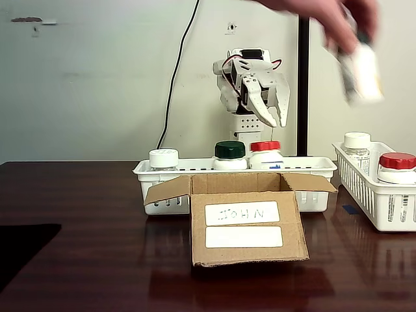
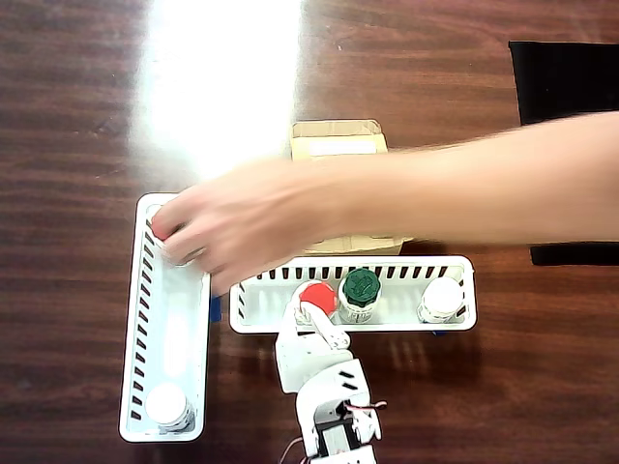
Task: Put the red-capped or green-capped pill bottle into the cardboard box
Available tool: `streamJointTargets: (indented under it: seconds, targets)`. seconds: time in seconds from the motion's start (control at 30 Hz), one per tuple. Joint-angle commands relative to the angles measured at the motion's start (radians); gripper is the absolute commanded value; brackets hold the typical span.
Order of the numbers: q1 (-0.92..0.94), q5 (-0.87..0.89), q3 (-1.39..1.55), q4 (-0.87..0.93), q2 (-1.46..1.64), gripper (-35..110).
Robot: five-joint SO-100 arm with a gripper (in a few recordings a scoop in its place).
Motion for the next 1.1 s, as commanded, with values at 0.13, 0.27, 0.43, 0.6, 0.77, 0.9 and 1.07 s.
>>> streamJointTargets:
  seconds: [0.13,0.27,0.43,0.6,0.77,0.9,1.07]
  targets:
    - [-0.055,0.057,0.029,0.207,0.242,16]
    - [-0.075,0.064,0.031,0.255,0.284,44]
    - [-0.107,0.034,0.040,0.187,0.242,70]
    - [-0.127,0.012,0.005,0.029,0.063,72]
    - [-0.124,-0.003,-0.098,-0.123,-0.195,68]
    - [-0.107,-0.003,-0.160,-0.172,-0.311,67]
    - [-0.074,0.003,-0.209,-0.201,-0.399,67]
